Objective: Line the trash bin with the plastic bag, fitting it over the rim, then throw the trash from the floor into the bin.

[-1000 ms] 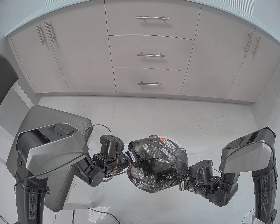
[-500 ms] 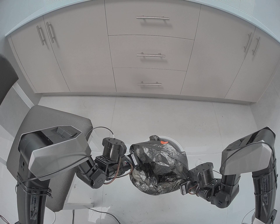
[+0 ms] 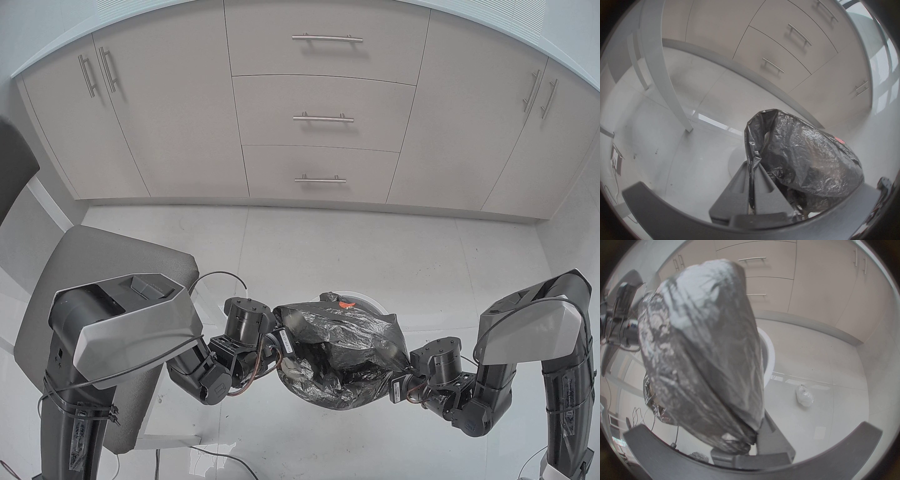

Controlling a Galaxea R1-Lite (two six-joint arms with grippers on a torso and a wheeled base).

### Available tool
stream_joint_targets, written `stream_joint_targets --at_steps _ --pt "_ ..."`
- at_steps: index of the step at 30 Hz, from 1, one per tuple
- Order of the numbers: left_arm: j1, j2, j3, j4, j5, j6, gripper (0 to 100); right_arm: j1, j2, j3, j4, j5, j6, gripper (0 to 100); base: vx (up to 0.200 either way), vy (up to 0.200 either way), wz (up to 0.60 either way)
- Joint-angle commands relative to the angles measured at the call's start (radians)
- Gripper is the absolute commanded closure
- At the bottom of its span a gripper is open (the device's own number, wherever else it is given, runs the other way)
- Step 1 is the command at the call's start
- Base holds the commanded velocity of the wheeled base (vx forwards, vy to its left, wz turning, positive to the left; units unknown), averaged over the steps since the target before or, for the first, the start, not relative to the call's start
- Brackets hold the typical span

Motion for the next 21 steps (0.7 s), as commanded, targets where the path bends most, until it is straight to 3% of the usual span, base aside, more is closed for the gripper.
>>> stream_joint_targets --at_steps 1,21 --pt "-0.006 0.051 -0.016 -0.008 0.036 0.039 100 -0.034 0.017 -0.031 -0.004 -0.001 0.006 100 0.0 0.0 0.0" --pt "-0.03 0.049 0.008 -0.059 0.063 0.06 100 -0.048 0.041 -0.017 -0.064 0.003 -0.001 100 0.0 0.0 0.0"
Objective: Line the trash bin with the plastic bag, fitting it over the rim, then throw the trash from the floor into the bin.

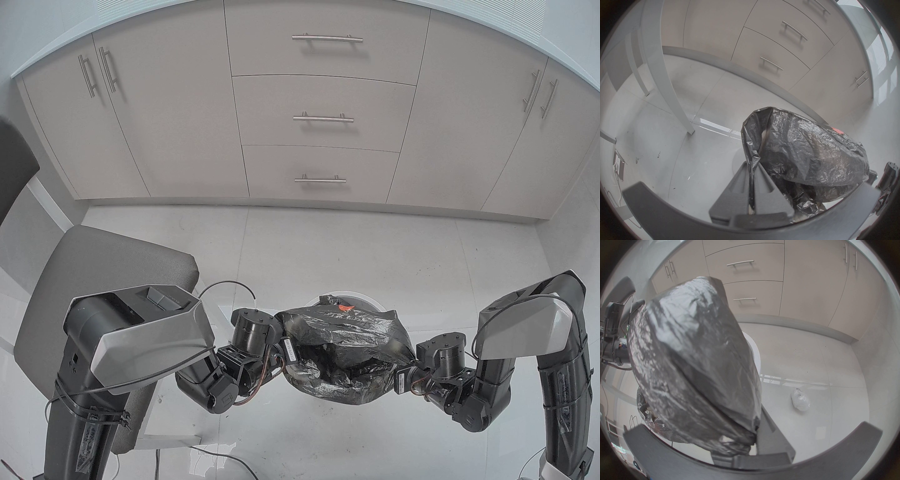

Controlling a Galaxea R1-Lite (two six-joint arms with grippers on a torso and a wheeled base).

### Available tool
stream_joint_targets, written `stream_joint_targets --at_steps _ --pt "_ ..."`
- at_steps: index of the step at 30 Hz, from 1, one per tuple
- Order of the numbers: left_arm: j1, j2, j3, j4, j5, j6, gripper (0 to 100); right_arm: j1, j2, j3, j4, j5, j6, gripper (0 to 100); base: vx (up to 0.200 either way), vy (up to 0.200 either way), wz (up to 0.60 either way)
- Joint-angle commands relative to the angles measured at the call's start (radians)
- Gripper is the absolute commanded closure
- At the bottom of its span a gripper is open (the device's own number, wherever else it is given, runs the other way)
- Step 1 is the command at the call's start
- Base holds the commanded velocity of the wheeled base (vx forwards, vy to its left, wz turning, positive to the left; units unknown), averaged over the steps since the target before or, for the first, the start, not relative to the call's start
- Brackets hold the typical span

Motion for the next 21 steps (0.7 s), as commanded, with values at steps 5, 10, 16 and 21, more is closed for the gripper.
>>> stream_joint_targets --at_steps 5,10,16,21 --pt "-0.033 -0.005 0.023 -0.001 0.0 0.0 100 0.01 -0.001 0.051 -0.001 0.048 -0.044 100 0.0 0.0 0.0" --pt "-0.04 0.001 0.026 -0.001 0.0 0.001 100 0.01 0.005 0.049 -0.003 0.053 -0.047 100 0.0 0.0 0.0" --pt "-0.036 0.01 0.026 -0.001 0.009 0.041 100 -0.003 0.005 0.037 -0.006 0.05 -0.048 100 0.0 0.0 0.0" --pt "-0.034 0.006 0.049 -0.01 0.043 0.1 100 -0.004 -0.002 0.048 -0.007 0.05 -0.053 100 0.0 0.0 0.0"
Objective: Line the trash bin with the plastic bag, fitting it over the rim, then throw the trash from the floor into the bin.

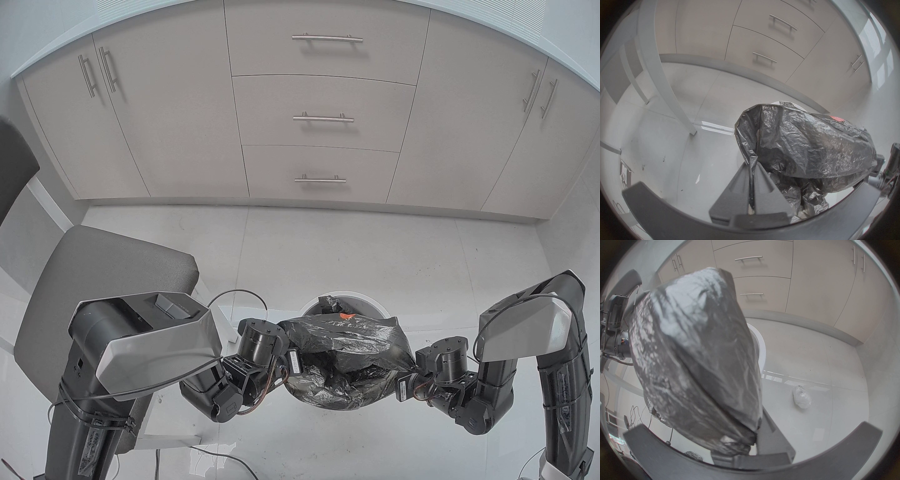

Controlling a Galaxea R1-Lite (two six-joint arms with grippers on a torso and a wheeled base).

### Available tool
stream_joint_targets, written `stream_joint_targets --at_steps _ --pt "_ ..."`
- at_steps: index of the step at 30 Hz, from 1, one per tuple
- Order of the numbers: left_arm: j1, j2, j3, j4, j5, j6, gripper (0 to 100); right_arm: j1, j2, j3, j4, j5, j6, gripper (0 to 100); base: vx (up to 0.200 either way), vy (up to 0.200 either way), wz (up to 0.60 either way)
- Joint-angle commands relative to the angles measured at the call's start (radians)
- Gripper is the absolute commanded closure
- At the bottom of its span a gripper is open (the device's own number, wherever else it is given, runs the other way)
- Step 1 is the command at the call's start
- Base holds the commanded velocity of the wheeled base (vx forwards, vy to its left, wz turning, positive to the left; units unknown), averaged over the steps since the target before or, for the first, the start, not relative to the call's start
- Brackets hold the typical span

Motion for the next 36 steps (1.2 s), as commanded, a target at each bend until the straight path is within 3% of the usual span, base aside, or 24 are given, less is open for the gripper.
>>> stream_joint_targets --at_steps 1,20,27,30,36 --pt "0.001 -0.008 0.028 -0.012 0.008 0.025 100 0.005 -0.007 0.011 -0.002 0.0 -0.002 100 0.0 0.0 0.0" --pt "-0.025 0.0 0.091 -0.018 0.004 0.134 100 0.058 -0.015 0.051 -0.016 0.0 -0.003 100 0.0 0.0 0.0" --pt "-0.021 0.032 0.088 -0.02 0.018 0.198 100 0.051 -0.015 0.057 -0.016 -0.029 -0.071 100 0.0 0.0 0.0" --pt "-0.016 0.037 0.077 -0.02 0.03 0.198 100 0.04 -0.007 0.02 -0.017 -0.075 -0.063 100 0.0 0.0 0.0" --pt "-0.008 0.06 0.06 -0.086 0.05 0.195 100 0.009 0.016 -0.031 -0.051 -0.078 -0.006 100 0.0 0.0 0.0"
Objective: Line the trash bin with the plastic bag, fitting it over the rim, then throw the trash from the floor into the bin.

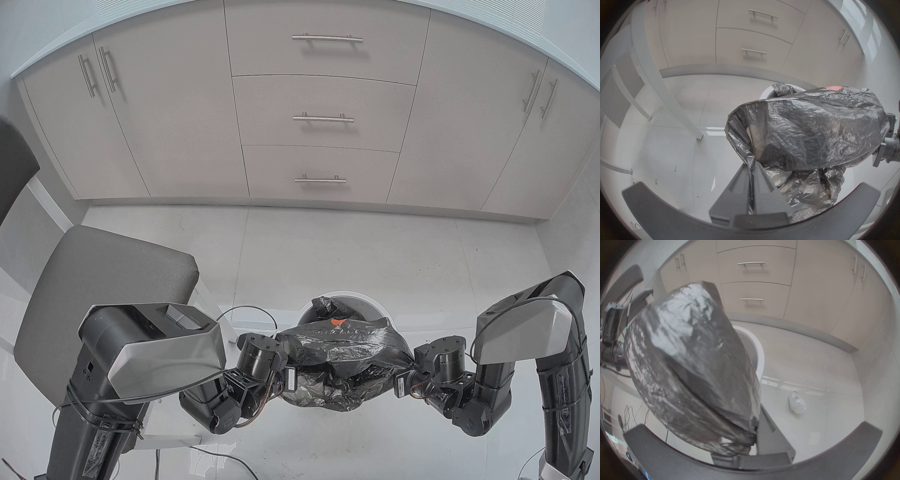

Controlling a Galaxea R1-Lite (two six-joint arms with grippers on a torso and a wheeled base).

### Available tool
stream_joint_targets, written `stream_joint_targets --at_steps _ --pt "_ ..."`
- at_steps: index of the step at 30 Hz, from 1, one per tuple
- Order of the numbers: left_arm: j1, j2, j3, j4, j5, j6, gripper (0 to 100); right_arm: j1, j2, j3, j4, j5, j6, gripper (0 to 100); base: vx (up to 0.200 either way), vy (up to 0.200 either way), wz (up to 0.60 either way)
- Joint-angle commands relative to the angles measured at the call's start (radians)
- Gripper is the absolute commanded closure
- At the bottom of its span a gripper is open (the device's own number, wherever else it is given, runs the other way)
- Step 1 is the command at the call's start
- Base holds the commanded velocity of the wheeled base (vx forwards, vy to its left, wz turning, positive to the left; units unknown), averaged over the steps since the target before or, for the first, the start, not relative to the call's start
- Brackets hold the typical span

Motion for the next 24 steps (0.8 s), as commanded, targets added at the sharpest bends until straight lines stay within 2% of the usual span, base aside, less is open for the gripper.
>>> stream_joint_targets --at_steps 1,5,15,24 --pt "0.003 0.03 -0.008 -0.05 0.009 -0.001 100 -0.026 0.034 -0.034 -0.046 -0.001 0.018 100 0.0 0.0 0.0" --pt "0.003 0.041 -0.011 -0.09 0.025 0.001 100 -0.037 0.064 -0.046 -0.112 -0.001 0.016 100 0.0 0.0 0.0" --pt "0.007 0.052 -0.036 -0.113 0.029 -0.002 100 -0.046 0.089 -0.069 -0.112 0.006 0.025 100 0.0 0.0 0.0" --pt "0.015 0.058 -0.042 -0.188 0.029 -0.002 100 -0.055 0.083 -0.105 -0.112 0.0 0.077 100 0.0 0.0 0.0"
